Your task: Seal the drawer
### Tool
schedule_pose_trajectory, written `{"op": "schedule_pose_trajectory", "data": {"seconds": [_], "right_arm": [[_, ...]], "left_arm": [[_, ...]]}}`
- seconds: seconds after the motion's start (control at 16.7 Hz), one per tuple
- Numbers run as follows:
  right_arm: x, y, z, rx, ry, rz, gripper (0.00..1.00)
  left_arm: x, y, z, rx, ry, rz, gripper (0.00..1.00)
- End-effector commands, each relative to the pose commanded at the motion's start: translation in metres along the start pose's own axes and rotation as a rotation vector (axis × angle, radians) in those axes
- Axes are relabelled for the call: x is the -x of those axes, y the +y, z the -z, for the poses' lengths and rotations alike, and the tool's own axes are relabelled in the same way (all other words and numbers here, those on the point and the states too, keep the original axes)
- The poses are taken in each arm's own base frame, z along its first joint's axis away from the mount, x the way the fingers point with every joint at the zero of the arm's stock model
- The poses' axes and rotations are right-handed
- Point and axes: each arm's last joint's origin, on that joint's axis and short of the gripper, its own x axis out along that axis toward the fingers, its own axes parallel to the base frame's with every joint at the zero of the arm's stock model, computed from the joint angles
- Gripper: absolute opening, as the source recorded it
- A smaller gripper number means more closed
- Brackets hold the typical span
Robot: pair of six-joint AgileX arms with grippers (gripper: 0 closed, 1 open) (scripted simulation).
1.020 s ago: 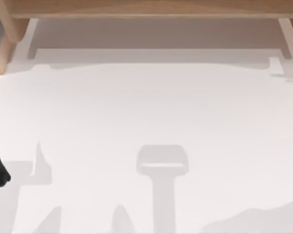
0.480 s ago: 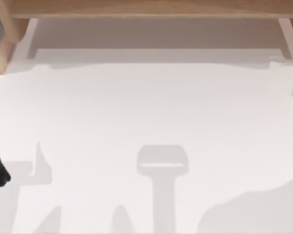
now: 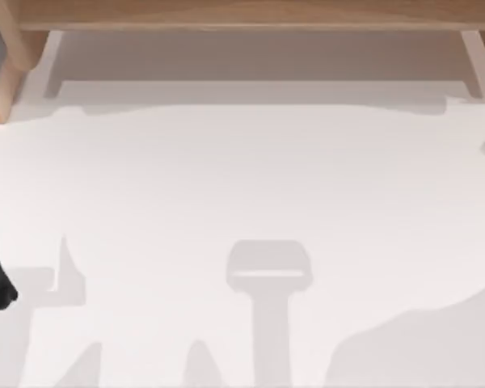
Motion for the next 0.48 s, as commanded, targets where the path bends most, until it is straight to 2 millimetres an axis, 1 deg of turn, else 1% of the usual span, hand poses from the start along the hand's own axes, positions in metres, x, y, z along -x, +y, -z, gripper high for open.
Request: {"op": "schedule_pose_trajectory", "data": {"seconds": [0.48], "right_arm": [[0.0,0.0,0.0,0.0,0.0,0.0,0.75]], "left_arm": [[0.0,0.0,0.0,0.0,0.0,0.0,1.0]]}}
